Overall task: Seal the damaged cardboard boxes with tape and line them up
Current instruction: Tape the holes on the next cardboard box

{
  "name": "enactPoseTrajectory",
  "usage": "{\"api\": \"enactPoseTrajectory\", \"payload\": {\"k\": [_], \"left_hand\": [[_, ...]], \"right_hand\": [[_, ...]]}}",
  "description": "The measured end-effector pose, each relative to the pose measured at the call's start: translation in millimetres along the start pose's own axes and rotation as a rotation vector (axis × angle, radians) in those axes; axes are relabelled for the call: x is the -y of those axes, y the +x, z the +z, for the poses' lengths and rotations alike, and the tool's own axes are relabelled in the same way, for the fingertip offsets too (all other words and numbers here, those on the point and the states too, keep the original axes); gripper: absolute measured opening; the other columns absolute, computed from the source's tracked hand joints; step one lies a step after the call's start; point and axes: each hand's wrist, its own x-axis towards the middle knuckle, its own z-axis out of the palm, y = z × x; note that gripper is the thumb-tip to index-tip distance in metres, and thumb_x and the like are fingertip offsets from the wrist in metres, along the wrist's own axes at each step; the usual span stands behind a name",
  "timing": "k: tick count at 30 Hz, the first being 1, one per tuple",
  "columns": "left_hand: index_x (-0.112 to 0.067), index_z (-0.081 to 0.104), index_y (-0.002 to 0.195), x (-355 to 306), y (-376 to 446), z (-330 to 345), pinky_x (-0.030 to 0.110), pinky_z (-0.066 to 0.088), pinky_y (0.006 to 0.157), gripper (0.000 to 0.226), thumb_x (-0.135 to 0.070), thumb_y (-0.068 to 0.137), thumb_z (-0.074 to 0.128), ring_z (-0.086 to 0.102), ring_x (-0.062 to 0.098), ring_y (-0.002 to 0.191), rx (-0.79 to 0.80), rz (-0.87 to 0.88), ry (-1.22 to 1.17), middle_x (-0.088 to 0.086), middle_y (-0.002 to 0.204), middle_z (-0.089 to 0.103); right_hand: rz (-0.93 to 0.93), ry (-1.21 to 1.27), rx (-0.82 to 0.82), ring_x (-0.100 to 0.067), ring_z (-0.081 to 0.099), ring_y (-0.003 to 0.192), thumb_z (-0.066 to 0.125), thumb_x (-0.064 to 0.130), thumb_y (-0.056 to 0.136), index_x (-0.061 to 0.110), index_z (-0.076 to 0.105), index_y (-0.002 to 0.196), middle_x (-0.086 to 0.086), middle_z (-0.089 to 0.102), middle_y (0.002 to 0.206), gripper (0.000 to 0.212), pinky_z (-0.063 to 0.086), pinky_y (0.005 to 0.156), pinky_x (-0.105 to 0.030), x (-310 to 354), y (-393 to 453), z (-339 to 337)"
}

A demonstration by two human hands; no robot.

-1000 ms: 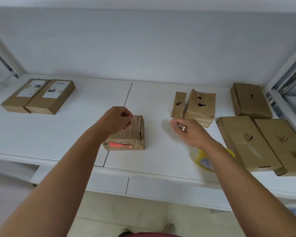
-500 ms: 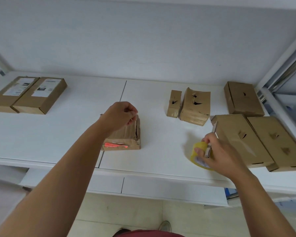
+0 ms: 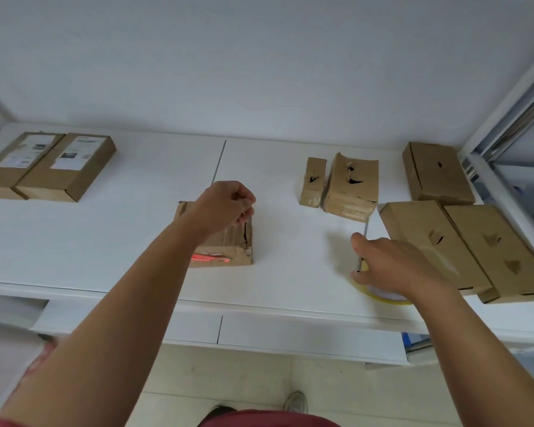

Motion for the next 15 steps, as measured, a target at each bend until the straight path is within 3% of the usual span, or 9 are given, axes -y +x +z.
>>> {"api": "enactPoseTrajectory", "payload": {"k": [6, 10, 12, 15], "left_hand": [[-0.013, 0.068, 0.090, 1, 3, 5, 0.011, 0.046, 0.052, 0.016, -0.007, 0.095, 0.054, 0.060, 0.000, 0.054, 0.018, -0.021, -0.013, -0.002, 0.073, 0.072], [-0.020, 0.071, 0.082, -7, 4, 13, 0.021, 0.045, 0.056, 0.021, -0.025, 0.091, 0.052, 0.053, -0.001, 0.049, 0.044, -0.026, 0.074, -0.006, 0.060, 0.066], [-0.021, 0.072, 0.080, -10, 1, 15, 0.027, 0.042, 0.059, 0.027, -0.031, 0.090, 0.049, 0.050, 0.005, 0.045, 0.095, -0.024, 0.085, -0.005, 0.049, 0.058], [-0.021, 0.074, 0.080, -16, -10, 19, 0.020, 0.039, 0.051, 0.029, -0.032, 0.094, 0.051, 0.045, 0.011, 0.040, 0.247, 0.016, 0.102, -0.005, 0.042, 0.044]], "right_hand": [[0.073, 0.081, -0.085, -0.009, 0.045, 0.052, 0.061, 0.051, 0.087, 0.029, 0.024, 0.083, 0.005, 0.050, 0.059, 0.043, 0.031, 0.045, -0.028, -28, -13, -1], [0.076, 0.688, -0.362, -0.023, 0.060, 0.069, 0.074, 0.038, 0.082, 0.028, 0.038, 0.084, -0.001, 0.064, 0.076, 0.037, 0.048, 0.060, -0.039, -16, -16, -12], [0.027, 1.049, -0.553, -0.019, 0.064, 0.085, 0.072, 0.024, 0.081, 0.024, 0.042, 0.083, 0.001, 0.065, 0.085, 0.031, 0.050, 0.072, -0.040, -3, -19, -19], [-0.048, 1.360, -0.736, -0.026, 0.065, 0.093, 0.067, 0.018, 0.078, 0.020, 0.042, 0.081, -0.001, 0.067, 0.087, 0.025, 0.053, 0.078, -0.035, 15, -19, -28]]}}
